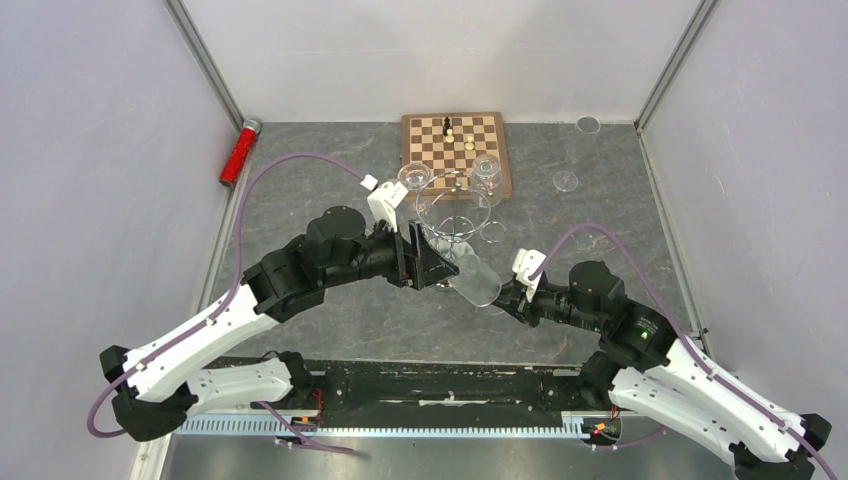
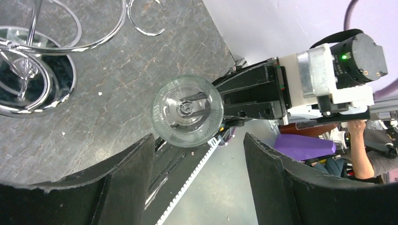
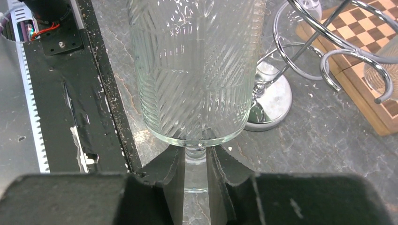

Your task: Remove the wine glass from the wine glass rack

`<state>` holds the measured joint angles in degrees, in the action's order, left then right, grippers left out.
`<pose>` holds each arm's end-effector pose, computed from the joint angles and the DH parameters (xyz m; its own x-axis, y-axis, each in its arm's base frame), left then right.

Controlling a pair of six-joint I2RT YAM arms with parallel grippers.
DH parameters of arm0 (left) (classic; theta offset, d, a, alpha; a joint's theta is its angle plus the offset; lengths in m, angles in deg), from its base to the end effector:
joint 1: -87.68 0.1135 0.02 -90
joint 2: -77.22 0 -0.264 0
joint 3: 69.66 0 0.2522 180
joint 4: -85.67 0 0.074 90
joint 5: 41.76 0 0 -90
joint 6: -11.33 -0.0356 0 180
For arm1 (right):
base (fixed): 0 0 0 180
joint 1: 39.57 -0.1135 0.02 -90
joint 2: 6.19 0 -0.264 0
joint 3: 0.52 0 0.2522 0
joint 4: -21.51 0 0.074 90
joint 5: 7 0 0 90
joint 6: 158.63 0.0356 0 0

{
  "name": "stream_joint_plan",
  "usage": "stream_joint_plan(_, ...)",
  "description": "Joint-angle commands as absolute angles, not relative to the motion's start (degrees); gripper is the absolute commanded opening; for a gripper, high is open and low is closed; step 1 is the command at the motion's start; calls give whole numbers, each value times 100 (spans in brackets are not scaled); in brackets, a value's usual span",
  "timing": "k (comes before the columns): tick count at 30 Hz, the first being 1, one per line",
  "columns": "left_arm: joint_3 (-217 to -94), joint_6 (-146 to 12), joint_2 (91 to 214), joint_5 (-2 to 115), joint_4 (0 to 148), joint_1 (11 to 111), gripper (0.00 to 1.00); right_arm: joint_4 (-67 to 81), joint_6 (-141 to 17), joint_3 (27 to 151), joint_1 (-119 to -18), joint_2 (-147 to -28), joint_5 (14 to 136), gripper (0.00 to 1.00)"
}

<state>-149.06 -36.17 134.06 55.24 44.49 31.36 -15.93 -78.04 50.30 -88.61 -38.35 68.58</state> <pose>0.1140 -0.1789 0.3964 -0.7318 -0.1110 -0.6724 0.5365 0.5145 -0.6689 0.0839 0.1101 0.2998 -0.0634 -0.3145 -0.9471 -0.9085 0.4109 -0.0757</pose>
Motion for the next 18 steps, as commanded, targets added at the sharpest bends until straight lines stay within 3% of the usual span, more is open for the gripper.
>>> stream_joint_plan(1,-14781,-3237,13415,5966,4493,3301,76,-924,-8344,5303,-8885,-3710,6641,0)
stream_joint_plan(18,-14282,-3007,13474,6634,4818,3747,66,-531,-8507,5585,-8889,-3897,6257,0)
